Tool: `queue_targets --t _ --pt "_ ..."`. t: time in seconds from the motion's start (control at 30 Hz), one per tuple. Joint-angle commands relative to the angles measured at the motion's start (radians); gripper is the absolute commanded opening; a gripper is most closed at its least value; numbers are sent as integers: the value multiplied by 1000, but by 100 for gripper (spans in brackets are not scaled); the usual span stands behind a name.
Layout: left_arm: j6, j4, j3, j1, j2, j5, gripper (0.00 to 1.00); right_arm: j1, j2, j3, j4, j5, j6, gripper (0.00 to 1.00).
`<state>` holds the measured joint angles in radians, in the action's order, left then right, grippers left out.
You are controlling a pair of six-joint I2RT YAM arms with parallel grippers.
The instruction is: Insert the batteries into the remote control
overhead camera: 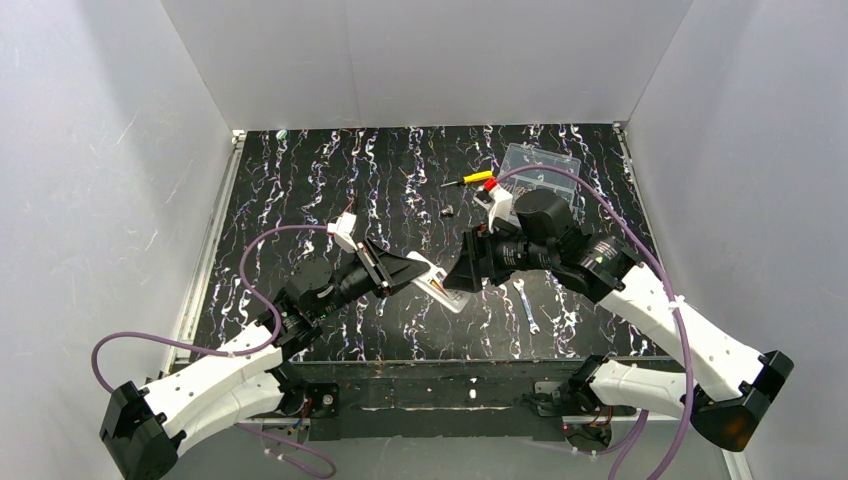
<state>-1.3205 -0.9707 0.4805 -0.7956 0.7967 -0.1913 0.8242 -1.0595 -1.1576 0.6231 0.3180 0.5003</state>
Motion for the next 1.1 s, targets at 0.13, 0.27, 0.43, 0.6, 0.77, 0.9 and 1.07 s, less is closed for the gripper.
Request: queue_targets --t 0.13,0.27,0.43,0.6,0.77,0.9,1.07 --pt "1 -86 -5 -3 -27 -5 0 -5 22 -77 -8 24 -21 73" --pt "2 -47 -5 -2 -38 9 0 -4 23 -105 30 -7 -53 66" --pt "3 -21 -8 -3 -46 23 0 6 22 -141 63 -30 -83 46" --pt "-1 -21 -10 -3 -39 26 0 56 -2 -163 81 -52 -97 37" --pt "-3 -1 -4 -2 -37 30 0 133 -45 -208 135 -180 -122 50" --pt "-3 22 1 -3 -39 34 0 177 -66 -236 176 -274 -140 53" --pt "-6 17 1 -3 -31 34 0 202 -72 -239 178 -294 -150 42"
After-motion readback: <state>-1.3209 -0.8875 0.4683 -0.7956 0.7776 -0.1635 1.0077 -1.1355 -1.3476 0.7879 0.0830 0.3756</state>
